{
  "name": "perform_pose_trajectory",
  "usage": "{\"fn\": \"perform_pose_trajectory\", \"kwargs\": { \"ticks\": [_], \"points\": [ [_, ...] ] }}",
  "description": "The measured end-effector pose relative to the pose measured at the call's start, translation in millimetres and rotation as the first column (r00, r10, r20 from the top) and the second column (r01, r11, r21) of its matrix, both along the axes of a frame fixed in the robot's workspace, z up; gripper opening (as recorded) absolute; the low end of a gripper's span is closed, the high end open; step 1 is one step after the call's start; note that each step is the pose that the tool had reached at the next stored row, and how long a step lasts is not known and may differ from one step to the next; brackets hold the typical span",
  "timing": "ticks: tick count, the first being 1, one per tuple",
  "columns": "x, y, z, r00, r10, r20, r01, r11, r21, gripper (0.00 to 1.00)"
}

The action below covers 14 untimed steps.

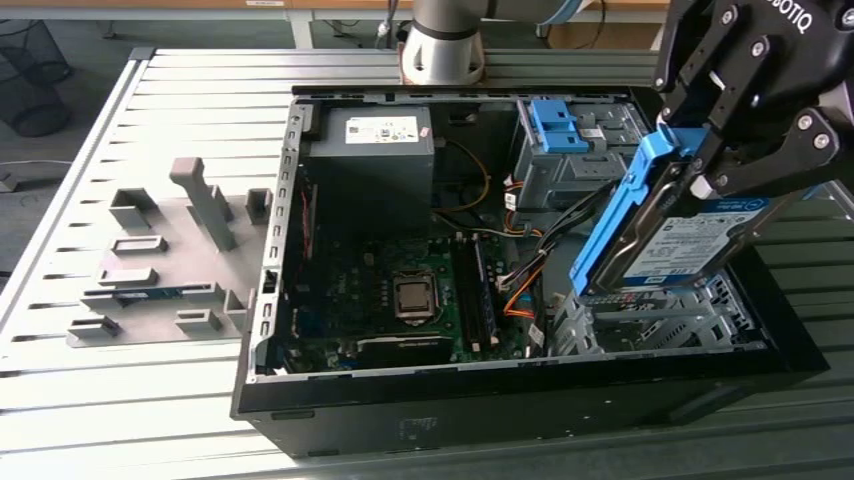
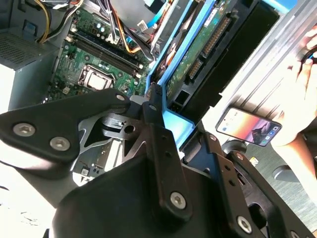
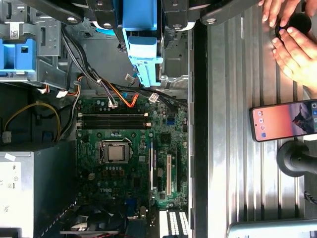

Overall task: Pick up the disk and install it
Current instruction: 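Insert the disk into the insertion slot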

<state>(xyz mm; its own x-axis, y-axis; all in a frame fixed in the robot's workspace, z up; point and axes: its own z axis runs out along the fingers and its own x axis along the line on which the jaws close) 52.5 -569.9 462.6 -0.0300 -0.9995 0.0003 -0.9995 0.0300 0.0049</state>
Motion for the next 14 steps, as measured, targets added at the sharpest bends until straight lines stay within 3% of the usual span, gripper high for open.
{"fn": "perform_pose_trajectory", "kwargs": {
  "ticks": [7,14],
  "points": [
    [6.1,0.0,-7.9,1.0000,0.000,-0.0001,0.000,1.0000,0.0000,0.37],
    [13.1,0.0,-11.5,1.0000,0.000,-0.0001,0.000,1.0000,0.0000,0.37]
  ]
}}
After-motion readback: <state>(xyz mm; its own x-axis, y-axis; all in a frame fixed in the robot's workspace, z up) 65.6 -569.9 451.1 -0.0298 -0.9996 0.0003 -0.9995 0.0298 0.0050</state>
